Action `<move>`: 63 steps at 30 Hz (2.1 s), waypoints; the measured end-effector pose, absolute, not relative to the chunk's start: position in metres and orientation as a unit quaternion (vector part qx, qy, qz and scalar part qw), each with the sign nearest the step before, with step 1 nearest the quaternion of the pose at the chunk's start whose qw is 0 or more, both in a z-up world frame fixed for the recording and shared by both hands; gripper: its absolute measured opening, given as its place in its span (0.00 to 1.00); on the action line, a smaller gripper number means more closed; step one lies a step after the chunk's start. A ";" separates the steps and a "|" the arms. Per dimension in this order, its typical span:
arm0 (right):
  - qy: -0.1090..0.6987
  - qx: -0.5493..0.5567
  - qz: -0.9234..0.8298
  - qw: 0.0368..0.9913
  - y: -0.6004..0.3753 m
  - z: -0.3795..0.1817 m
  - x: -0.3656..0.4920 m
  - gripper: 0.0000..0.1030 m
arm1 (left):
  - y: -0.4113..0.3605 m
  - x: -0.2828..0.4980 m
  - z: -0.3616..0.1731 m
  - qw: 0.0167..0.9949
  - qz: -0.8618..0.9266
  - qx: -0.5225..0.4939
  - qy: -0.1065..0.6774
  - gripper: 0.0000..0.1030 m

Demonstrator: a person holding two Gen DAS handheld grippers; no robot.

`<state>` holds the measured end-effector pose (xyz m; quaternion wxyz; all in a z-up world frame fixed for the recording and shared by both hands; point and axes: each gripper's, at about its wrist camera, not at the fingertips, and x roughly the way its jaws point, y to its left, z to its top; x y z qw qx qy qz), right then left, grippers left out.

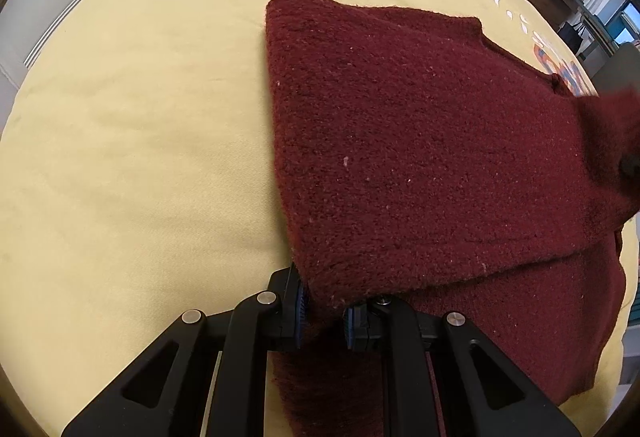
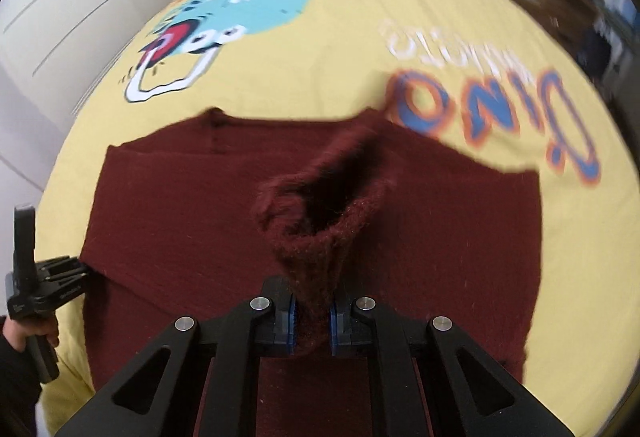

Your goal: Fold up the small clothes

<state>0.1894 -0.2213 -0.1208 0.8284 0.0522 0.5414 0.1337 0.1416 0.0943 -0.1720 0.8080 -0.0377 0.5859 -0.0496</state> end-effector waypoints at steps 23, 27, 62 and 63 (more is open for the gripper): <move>0.575 0.072 0.059 0.812 -0.263 -0.177 0.175 0.19 | 0.085 0.138 -0.169 0.814 -0.041 -0.004 0.579 0.16; 0.573 0.057 0.048 0.816 -0.269 -0.171 0.166 0.60 | 0.091 0.135 -0.160 0.815 -0.019 -0.016 0.579 0.62; 0.524 -0.007 0.066 0.849 -0.239 -0.185 0.153 1.00 | 0.038 0.139 -0.178 0.834 -0.055 0.005 0.549 0.99; 0.527 0.000 0.062 0.848 -0.247 -0.187 0.154 1.00 | 0.040 0.138 -0.179 0.834 -0.059 0.006 0.549 0.99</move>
